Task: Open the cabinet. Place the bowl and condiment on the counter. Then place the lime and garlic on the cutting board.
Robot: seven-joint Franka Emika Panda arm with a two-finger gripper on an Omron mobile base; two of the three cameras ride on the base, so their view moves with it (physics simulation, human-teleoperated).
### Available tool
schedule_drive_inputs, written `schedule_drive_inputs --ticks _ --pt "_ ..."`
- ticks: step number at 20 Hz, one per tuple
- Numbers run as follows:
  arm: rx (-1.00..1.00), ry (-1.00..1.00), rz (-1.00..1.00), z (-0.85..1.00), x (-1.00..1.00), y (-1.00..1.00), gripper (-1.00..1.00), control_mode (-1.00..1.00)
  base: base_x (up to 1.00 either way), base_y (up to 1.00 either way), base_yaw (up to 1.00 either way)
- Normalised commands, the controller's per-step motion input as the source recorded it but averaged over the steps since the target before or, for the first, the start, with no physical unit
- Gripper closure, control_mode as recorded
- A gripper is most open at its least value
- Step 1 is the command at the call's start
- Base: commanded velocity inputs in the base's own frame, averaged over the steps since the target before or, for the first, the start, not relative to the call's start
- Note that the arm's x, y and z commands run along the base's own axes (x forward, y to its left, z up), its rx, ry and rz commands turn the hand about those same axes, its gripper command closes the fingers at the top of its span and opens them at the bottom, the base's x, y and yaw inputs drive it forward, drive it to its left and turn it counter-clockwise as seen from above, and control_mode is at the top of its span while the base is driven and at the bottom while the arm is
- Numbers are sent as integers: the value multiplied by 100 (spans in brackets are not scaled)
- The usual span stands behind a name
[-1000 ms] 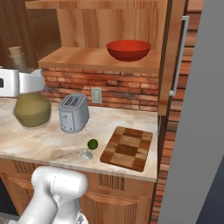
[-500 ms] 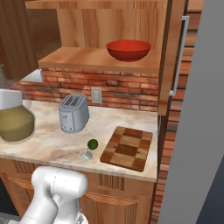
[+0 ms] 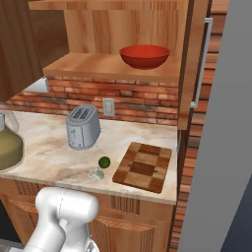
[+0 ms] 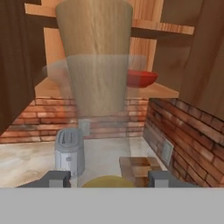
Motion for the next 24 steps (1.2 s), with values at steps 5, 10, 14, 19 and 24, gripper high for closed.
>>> schedule_drive_inputs --ticks 5,10,14,19,24 --pt "0 0 -1 -23 -14 30 100 -100 0 0 0" --pt "0 0 -2 -22 -16 32 100 -100 0 0 0" --pt "0 0 -2 -25 -15 33 100 -100 0 0 0" --pt "0 0 -3 -27 -11 37 100 -100 0 0 0" --pt "0 0 -2 -26 -2 35 100 -100 0 0 0"
